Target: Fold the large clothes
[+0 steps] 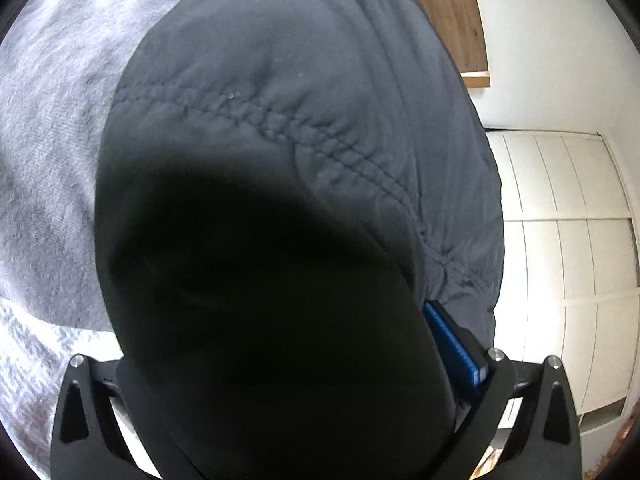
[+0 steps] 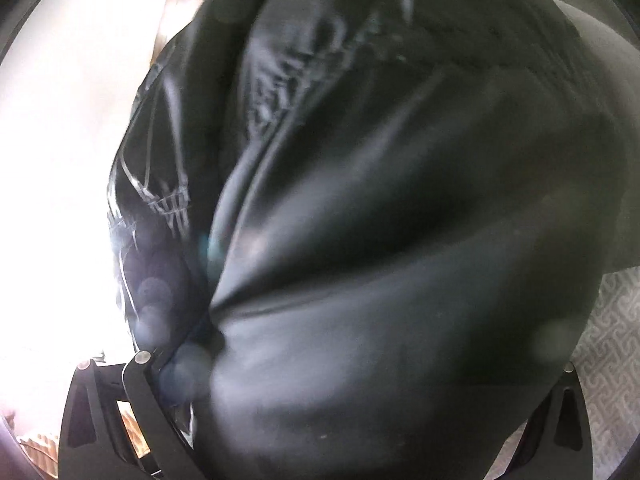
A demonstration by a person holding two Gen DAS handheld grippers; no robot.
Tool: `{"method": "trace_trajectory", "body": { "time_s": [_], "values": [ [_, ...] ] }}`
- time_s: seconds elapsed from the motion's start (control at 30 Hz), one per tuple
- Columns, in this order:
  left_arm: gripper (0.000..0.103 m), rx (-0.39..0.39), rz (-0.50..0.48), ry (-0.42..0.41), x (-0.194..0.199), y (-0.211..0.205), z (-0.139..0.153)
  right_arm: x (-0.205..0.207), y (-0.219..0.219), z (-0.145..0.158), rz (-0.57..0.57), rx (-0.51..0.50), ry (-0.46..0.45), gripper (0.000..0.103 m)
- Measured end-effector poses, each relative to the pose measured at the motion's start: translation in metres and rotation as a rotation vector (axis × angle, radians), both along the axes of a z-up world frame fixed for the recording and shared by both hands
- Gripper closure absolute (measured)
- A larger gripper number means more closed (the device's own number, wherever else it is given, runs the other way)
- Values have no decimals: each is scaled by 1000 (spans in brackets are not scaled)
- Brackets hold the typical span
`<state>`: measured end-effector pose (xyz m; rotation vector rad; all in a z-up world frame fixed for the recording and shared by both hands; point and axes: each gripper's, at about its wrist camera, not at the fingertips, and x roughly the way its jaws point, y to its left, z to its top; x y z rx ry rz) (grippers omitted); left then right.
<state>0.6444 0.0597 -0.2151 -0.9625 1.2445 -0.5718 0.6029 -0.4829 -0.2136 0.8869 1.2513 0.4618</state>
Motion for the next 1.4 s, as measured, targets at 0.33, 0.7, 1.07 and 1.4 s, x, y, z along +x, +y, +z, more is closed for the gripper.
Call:
{"method": "trace_trajectory", "body": {
  "time_s": [0.33, 0.7, 1.07, 1.4],
  "values": [
    [54, 21, 84, -48, -23, -25, 19, -15, 13, 15, -66, -31, 13, 31],
    [85, -81, 4, -282, -36, -53, 121, -22, 50, 119, -16, -116, -249, 74],
    [87, -99, 2, -475, -93, -26, 231, -45, 87, 244, 28, -143, -507, 77],
    [87, 33, -41, -319, -188, 15, 181, -121, 69, 208, 27, -118, -380, 76]
  ]
}}
